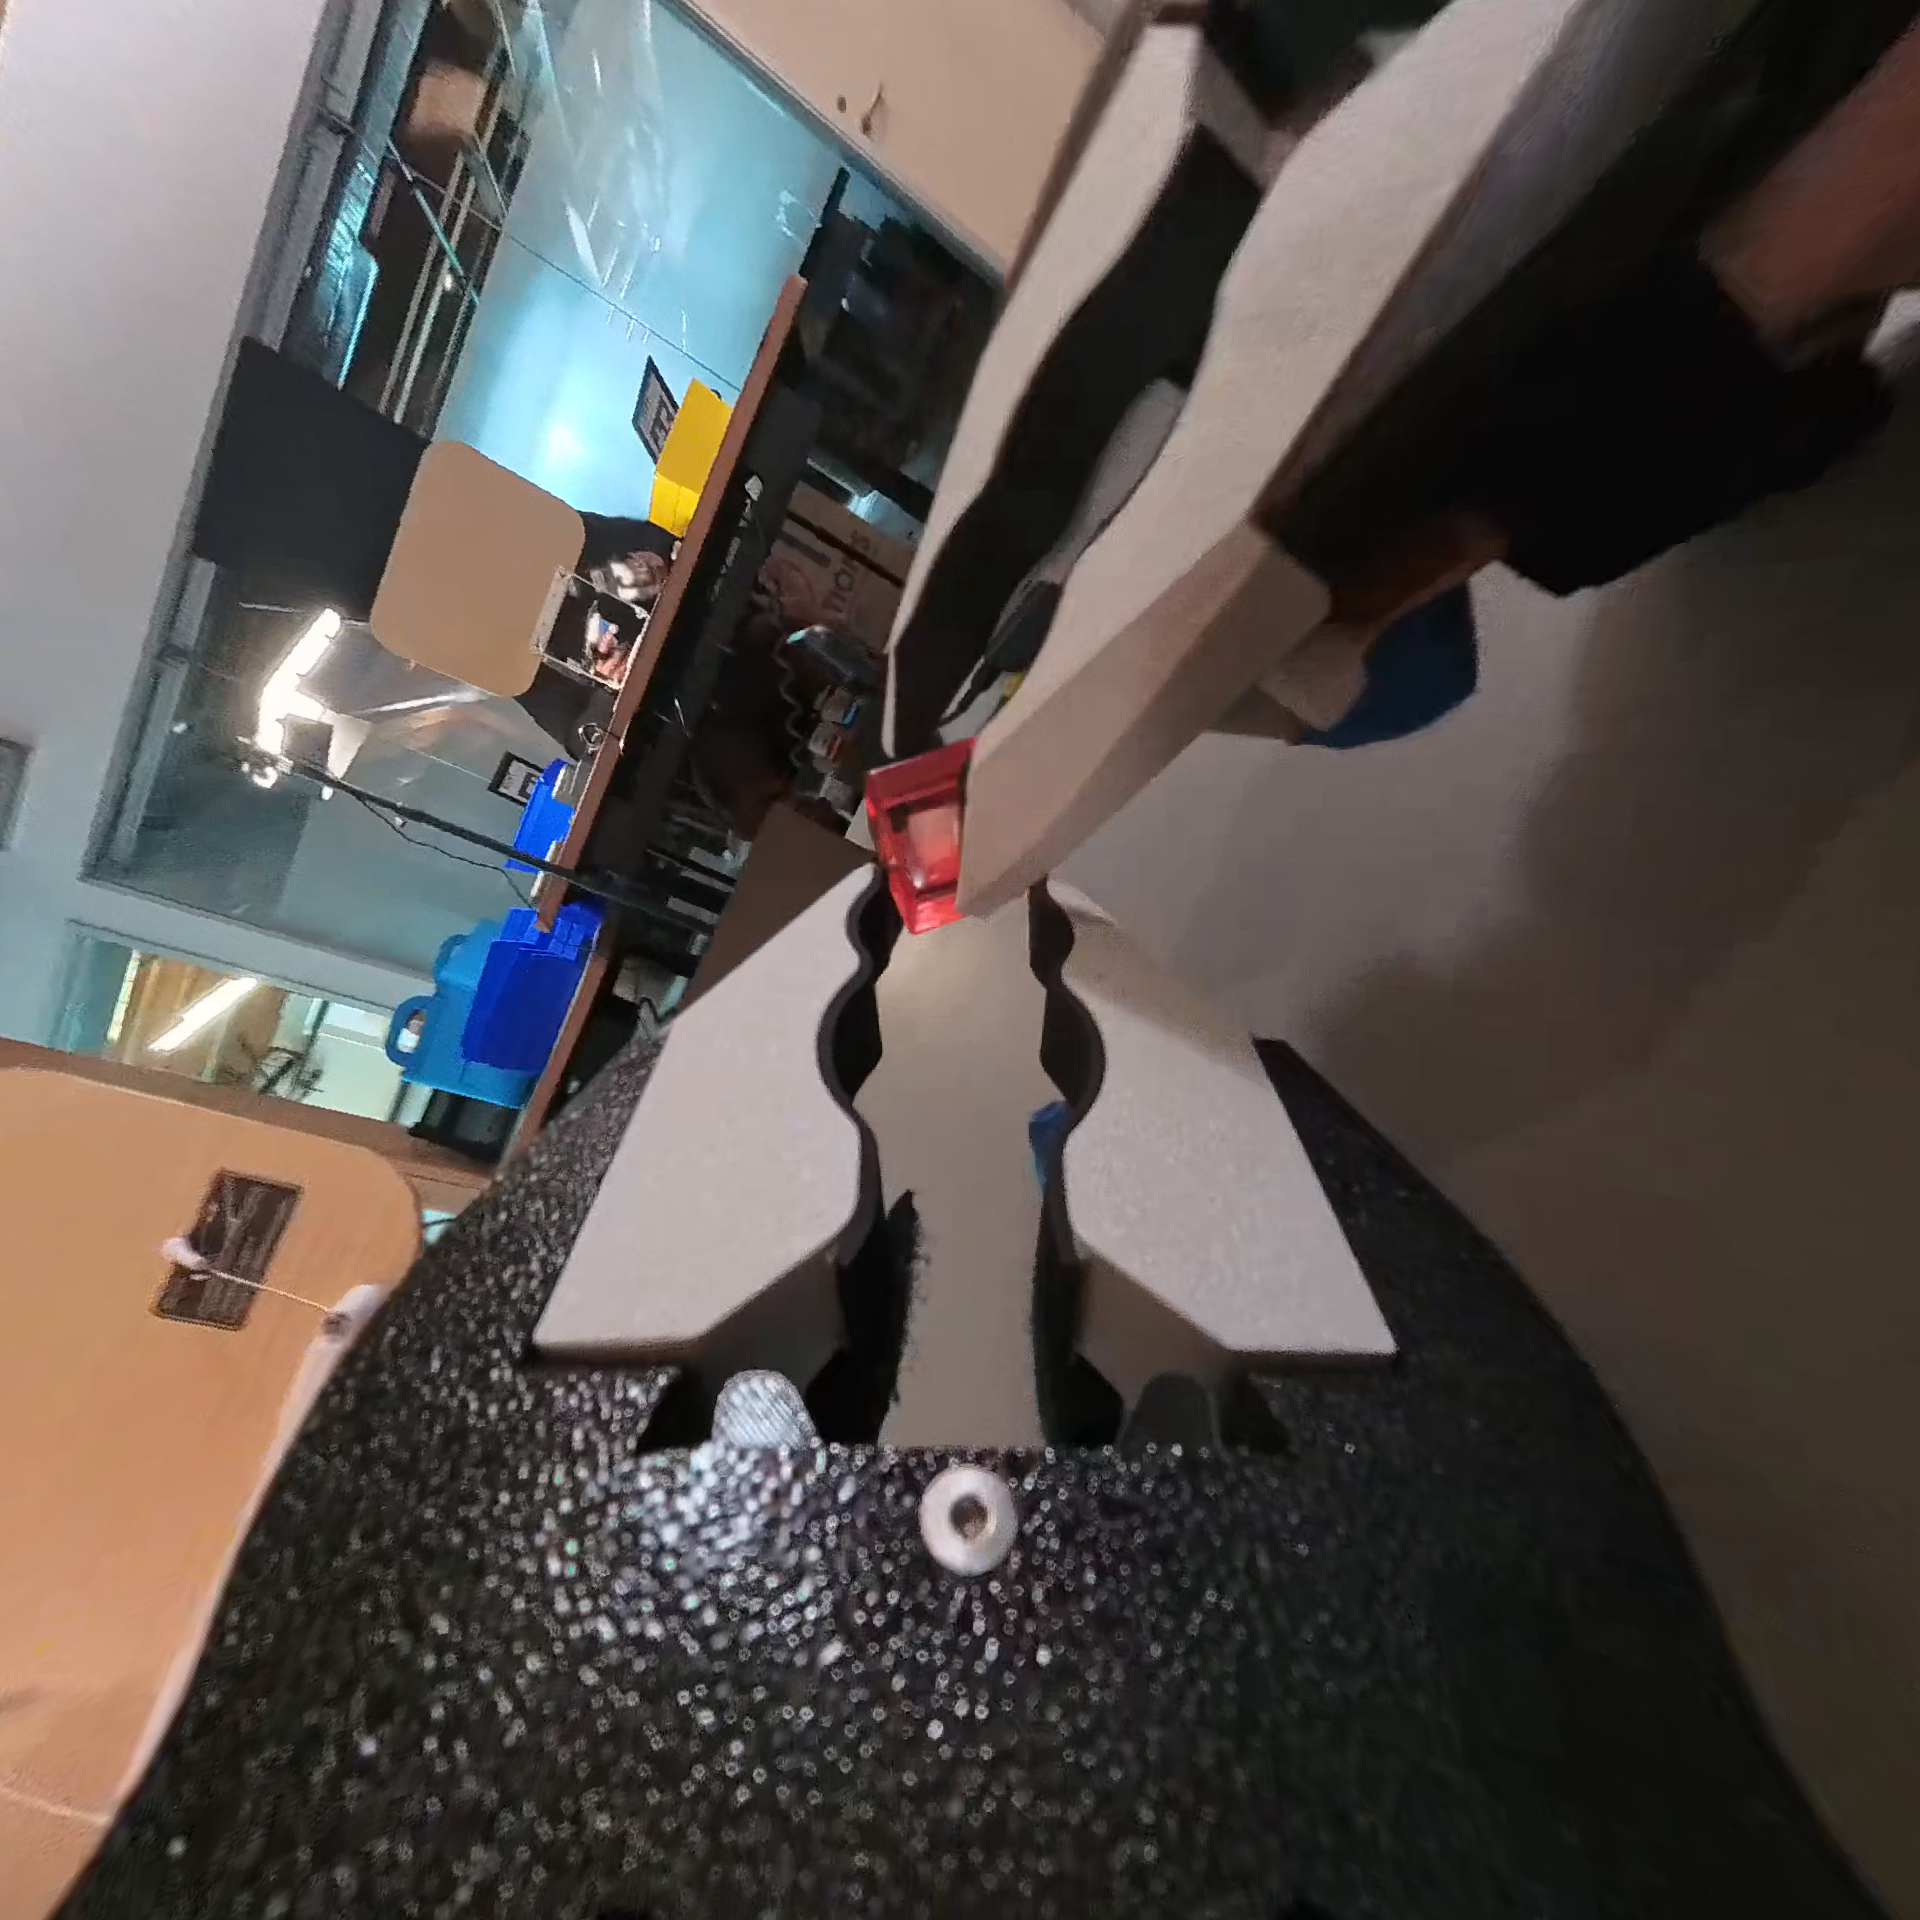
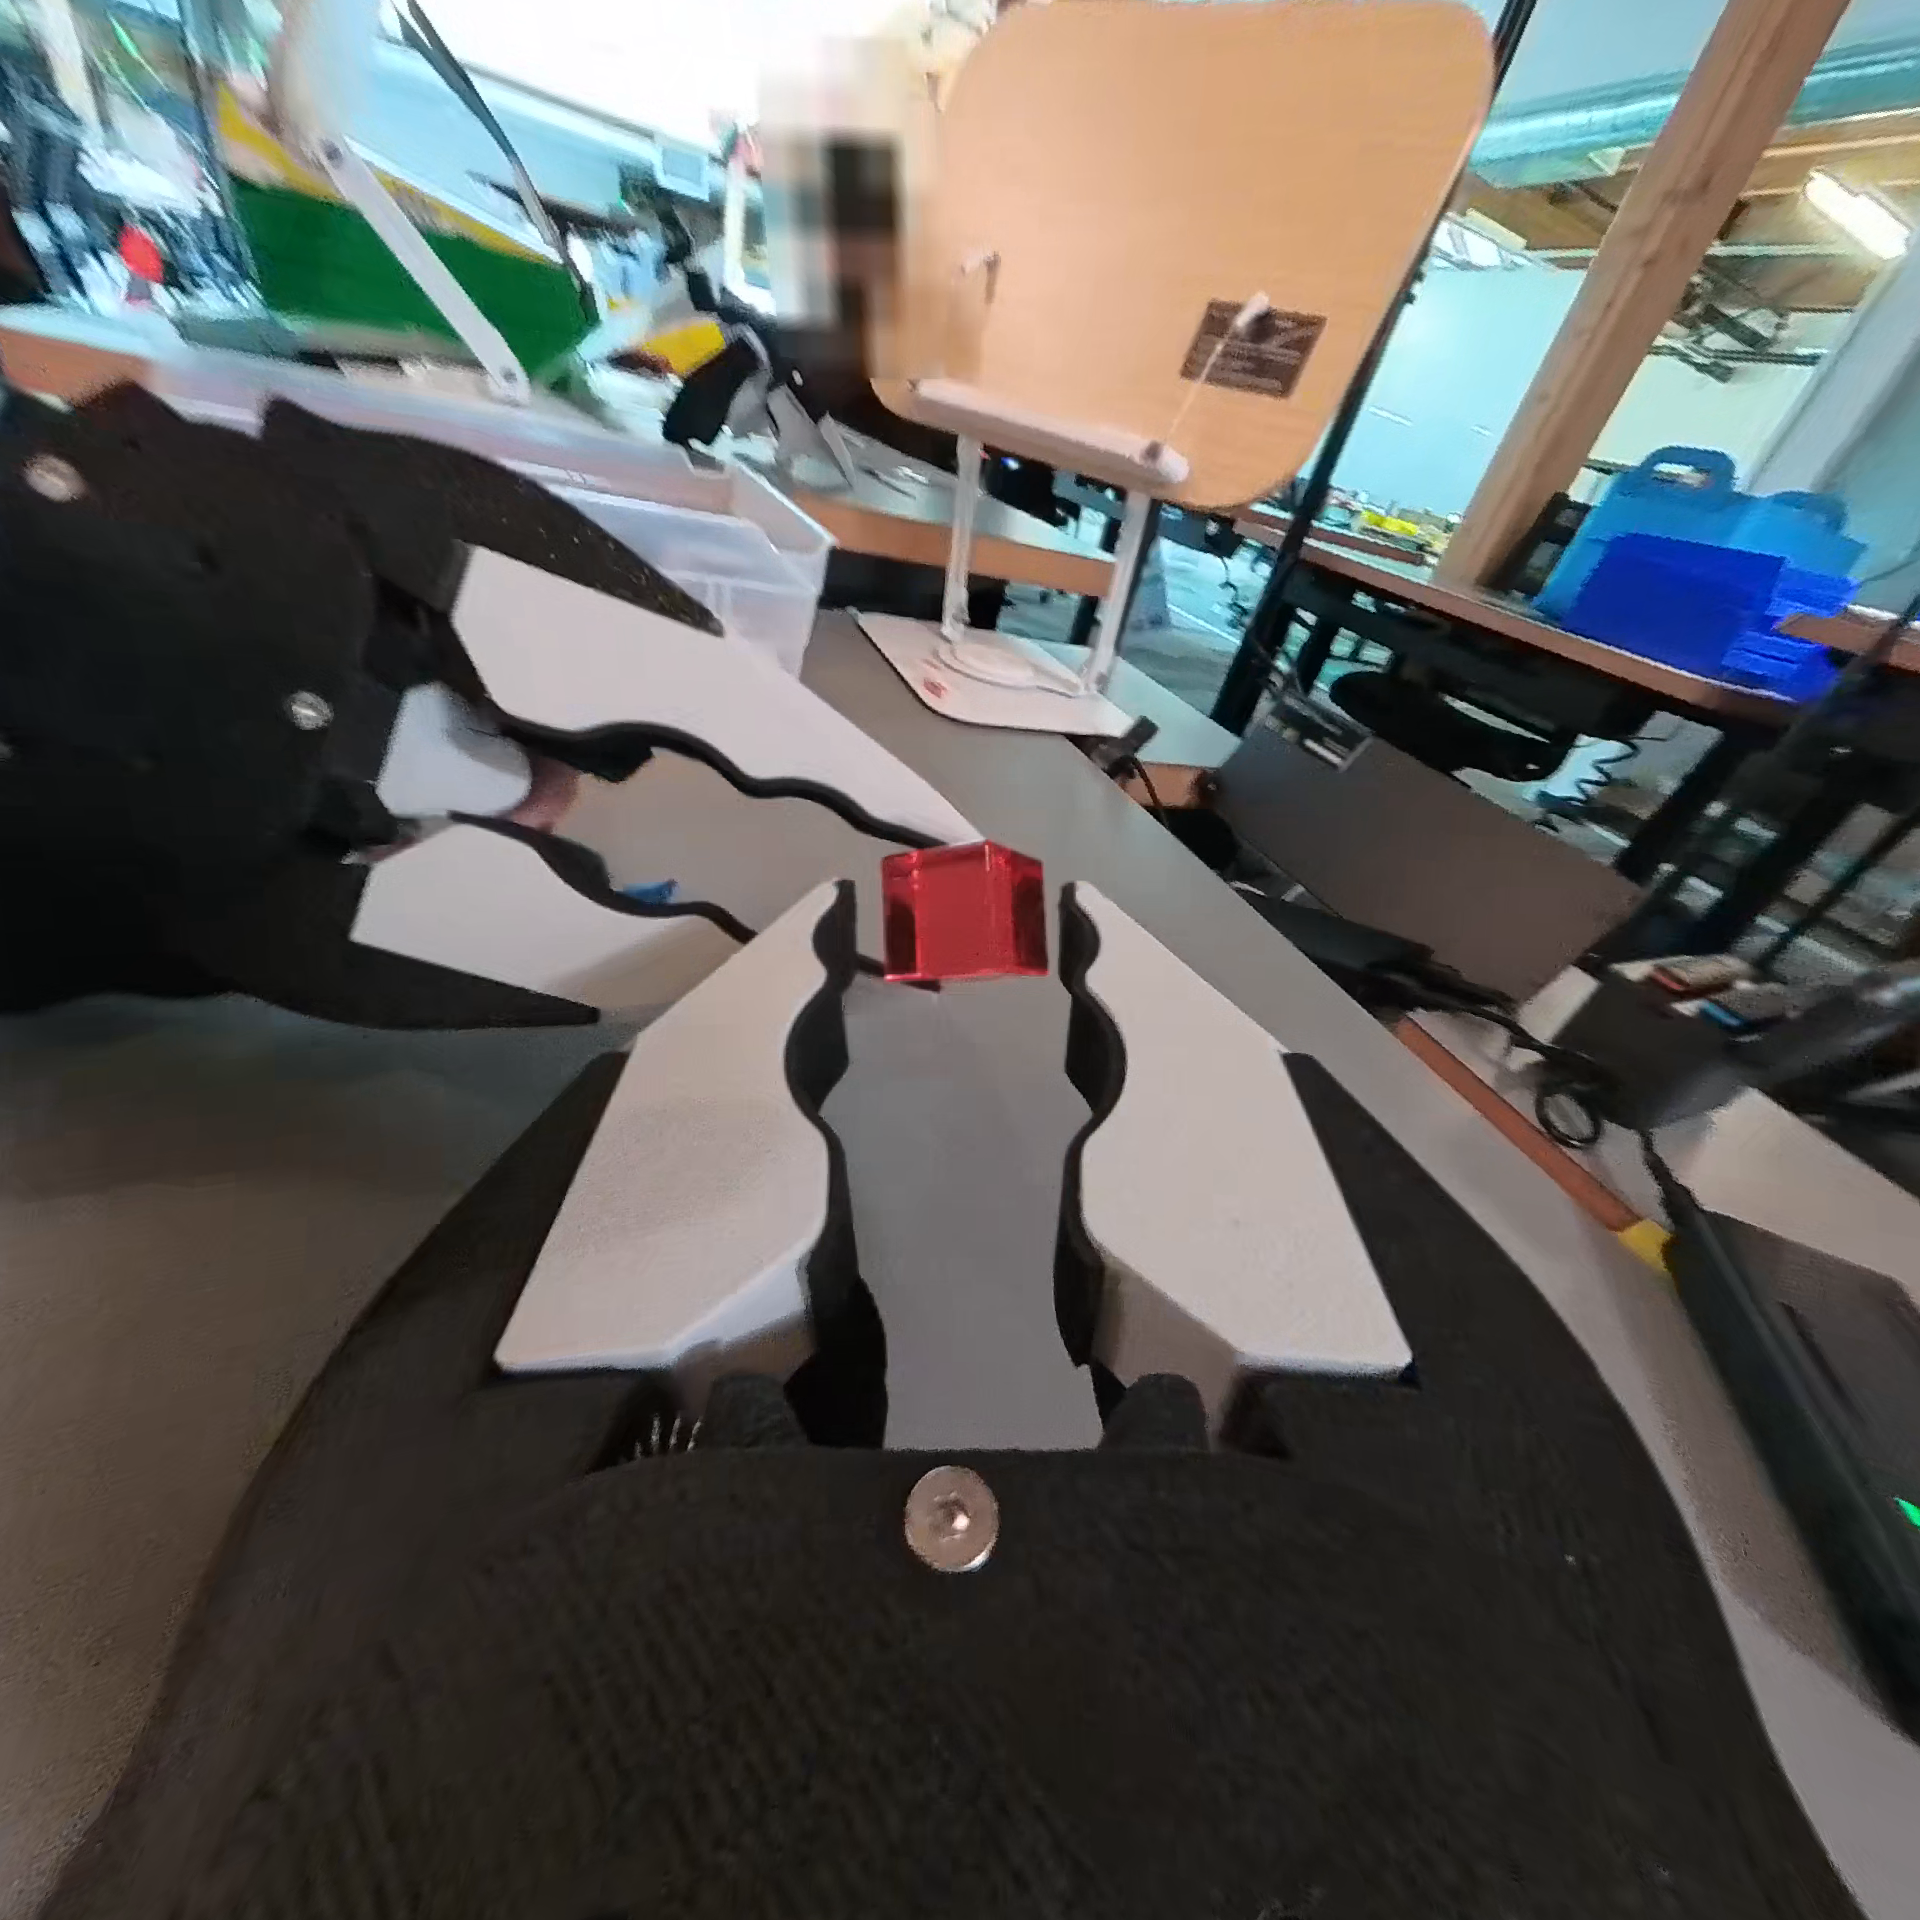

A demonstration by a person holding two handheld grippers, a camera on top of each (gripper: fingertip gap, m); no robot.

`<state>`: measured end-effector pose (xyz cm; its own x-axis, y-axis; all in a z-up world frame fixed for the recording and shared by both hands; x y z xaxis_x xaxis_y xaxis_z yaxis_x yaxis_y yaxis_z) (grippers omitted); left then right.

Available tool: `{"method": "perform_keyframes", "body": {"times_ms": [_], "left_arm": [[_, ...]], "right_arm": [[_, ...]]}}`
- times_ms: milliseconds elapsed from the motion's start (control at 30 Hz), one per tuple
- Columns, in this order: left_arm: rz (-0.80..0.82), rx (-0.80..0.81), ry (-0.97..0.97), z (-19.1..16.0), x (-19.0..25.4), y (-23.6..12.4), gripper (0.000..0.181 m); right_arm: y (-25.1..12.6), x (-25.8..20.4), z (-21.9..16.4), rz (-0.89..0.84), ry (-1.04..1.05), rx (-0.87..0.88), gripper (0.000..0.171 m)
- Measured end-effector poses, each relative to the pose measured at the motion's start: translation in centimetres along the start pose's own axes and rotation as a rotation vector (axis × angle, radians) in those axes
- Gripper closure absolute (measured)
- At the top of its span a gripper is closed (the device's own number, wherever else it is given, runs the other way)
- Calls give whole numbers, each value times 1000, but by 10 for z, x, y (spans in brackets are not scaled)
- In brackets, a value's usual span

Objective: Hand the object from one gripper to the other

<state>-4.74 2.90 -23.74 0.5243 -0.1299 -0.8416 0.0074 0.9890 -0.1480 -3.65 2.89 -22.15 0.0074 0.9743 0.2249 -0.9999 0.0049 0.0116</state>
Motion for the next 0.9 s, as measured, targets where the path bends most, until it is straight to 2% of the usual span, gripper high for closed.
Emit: {"method": "perform_keyframes", "body": {"times_ms": [133, 267, 433, 600, 700, 800, 867, 900], "left_arm": [[9, -21, 80, 2, 3, 1, 157], [13, 7, 80, 2, 2, -1, 157], [-13, 187, -17, 17, -1, -11, 155], [4, 256, 18, 27, 0, -15, 142], [-2, 306, -1, 34, -1, -22, 152], [-26, 287, -72, 30, -4, -20, 156], [-45, 265, -173, 24, -6, -16, 156], [-57, 272, -236, 23, -9, -15, 155]], "right_arm": [[1, 1, -7, -36, -93, -56, 143], [1, 1, -5, -13, -40, -48, 144], [-7, -1, 6, 168, 274, 68, 145], [-15, -13, 18, 449, 626, 152, 145], [-16, -20, 18, 548, 705, 141, 145], [-13, -14, 18, 498, 694, 163, 143], [-14, 0, 21, 384, 648, 231, 126], [-16, 7, 23, 337, 620, 265, 123]]}}
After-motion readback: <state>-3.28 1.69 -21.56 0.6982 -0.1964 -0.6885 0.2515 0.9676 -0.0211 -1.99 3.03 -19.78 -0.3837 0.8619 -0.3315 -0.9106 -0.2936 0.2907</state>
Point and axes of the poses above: each gripper's, where its closed fingertips meet, y out along the fingers, z out of its top, x = y × z across the jaws, the point moved 1 cm from there along -y, back along the fingers, and after that the axes turned 2 degrees about x, right-handed, at the moved point
